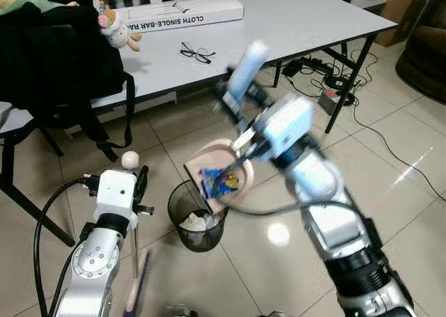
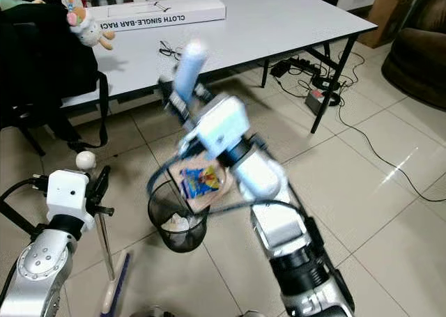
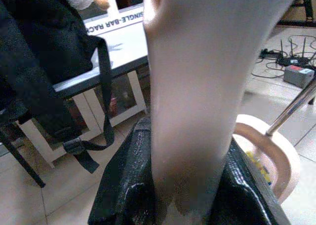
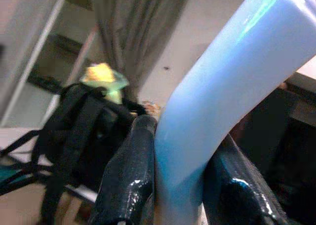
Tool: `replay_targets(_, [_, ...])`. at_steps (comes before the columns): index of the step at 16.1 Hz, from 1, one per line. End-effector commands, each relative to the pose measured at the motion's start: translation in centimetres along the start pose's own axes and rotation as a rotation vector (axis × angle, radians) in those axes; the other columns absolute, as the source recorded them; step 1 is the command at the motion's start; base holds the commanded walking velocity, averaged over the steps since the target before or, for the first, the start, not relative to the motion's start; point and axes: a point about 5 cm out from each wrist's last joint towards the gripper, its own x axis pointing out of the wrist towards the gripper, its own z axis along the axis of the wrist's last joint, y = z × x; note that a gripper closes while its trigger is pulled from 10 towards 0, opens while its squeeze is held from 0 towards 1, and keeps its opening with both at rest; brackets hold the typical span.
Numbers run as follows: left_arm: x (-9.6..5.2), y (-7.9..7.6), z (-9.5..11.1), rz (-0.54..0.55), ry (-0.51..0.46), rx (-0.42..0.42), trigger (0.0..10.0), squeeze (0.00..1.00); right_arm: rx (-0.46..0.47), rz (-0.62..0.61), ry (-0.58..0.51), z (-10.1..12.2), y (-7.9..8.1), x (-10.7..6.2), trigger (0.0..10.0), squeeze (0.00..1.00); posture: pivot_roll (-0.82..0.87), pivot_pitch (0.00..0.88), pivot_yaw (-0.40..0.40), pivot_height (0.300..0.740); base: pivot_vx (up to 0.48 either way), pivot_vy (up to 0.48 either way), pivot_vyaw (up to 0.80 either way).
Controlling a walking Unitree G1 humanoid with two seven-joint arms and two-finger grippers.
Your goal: Sweep floor
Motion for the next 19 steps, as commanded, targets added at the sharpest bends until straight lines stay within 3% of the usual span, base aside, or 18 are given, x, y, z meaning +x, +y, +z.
replay_targets(1, [0.2, -0.1, 0.5, -0.01, -0.023, 0.02, 10.0, 0.0, -0.046, 0.035, -0.066, 1.1, 0.3, 0.3, 10.0, 0.0, 0.02, 0.059, 0.015, 0.74, 0.0, 0.0, 0.0])
replay_targets(5, [0.3, -0.2, 0.5, -0.019, -0.023, 0.022, 10.0, 0.0, -0.068, 0.092, -0.084, 1.1, 1.2, 0.1, 10.0, 0.0, 0.02, 0.058, 0.016, 0.74, 0.0, 0.0, 0.0])
replay_targets(7, [0.3, -0.3, 0.5, -0.023, -0.023, 0.022, 10.0, 0.0, -0.092, 0.038, -0.079, 1.0, 0.5, 0.0, 10.0, 0.0, 0.02, 0.056, 0.014, 0.74, 0.0, 0.0, 0.0])
replay_targets(8, [0.2, -0.7, 0.4, -0.05, -0.016, 0.021, 10.0, 0.0, -0.112, -0.179, -0.056, 1.2, -2.2, -0.1, 10.0, 0.0, 0.02, 0.056, 0.011, 0.74, 0.0, 0.0, 0.0])
replay_targets(9, [0.2, -0.8, 0.4, -0.064, -0.013, 0.019, 10.0, 0.0, -0.096, -0.243, -0.043, 1.2, -3.1, -0.2, 10.0, 0.0, 0.02, 0.056, 0.01, 0.74, 0.0, 0.0, 0.0])
replay_targets(10, [-0.1, -1.4, -0.1, -0.133, 0.028, -0.007, 10.0, 0.0, -0.084, -0.376, -0.015, 1.5, -5.5, -0.5, 10.0, 0.0, 0.02, 0.057, 0.01, 0.74, 0.0, 0.0, 0.0])
replay_targets(11, [-0.8, -2.8, -0.7, -0.27, 0.069, -0.041, 10.0, 0.0, -0.149, -0.474, 0.012, 2.2, -7.9, -1.4, 10.0, 0.0, 0.01, 0.053, 0.012, 0.74, 0.0, 0.0, 0.0])
replay_targets(13, [-1.4, -3.8, -1.0, -0.371, 0.091, -0.073, 10.0, 0.0, -0.232, -0.594, 0.106, 2.4, -10.4, -2.8, 10.0, 0.0, 0.01, 0.051, 0.014, 0.74, 0.0, 0.0, -0.2])
replay_targets(16, [-1.1, -4.1, -0.9, -0.414, 0.073, -0.089, 10.0, 0.0, -0.325, -0.786, 0.212, 2.1, -12.8, -5.9, 10.0, 0.0, 0.0, 0.038, 0.014, 0.74, 0.0, 0.0, -0.8])
replay_targets(19, [-0.5, -3.8, -1.0, -0.374, 0.072, -0.121, 10.0, 0.0, -0.399, -0.854, 0.356, 1.0, -13.6, -8.0, 10.0, 0.0, -0.01, 0.031, 0.017, 0.74, 0.0, 0.0, -0.8])
